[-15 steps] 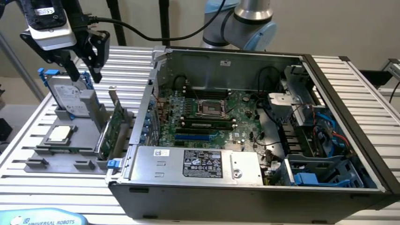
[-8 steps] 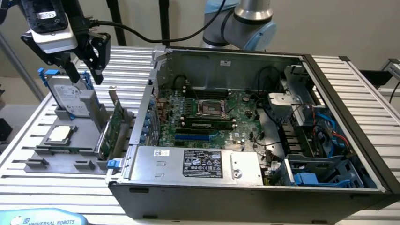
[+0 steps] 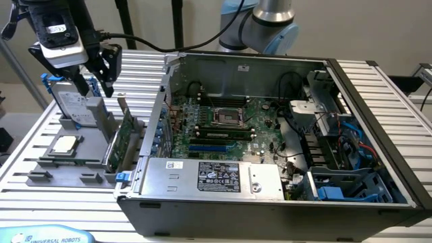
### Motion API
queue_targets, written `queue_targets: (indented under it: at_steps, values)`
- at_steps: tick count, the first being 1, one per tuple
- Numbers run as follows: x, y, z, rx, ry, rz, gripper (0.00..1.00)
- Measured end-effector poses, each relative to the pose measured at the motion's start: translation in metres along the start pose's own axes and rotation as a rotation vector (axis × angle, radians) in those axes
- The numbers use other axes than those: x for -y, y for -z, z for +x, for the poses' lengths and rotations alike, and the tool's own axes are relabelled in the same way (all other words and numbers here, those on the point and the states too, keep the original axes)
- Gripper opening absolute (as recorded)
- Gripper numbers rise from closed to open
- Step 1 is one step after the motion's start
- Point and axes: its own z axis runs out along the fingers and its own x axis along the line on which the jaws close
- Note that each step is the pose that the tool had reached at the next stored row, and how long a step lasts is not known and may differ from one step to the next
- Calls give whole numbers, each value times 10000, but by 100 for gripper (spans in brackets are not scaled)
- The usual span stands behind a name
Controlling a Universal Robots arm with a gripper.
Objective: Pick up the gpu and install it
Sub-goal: 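Pick up the gpu and move the gpu toward the slot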
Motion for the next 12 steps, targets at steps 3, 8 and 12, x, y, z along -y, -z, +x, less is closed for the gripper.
queue_targets:
  at_steps: [3,8,12]
  values:
    - [3,-56,2,13,0,-1,54]
    - [7,-145,4,42,1,-3,54]
    - [12,-218,5,68,3,-5,54]
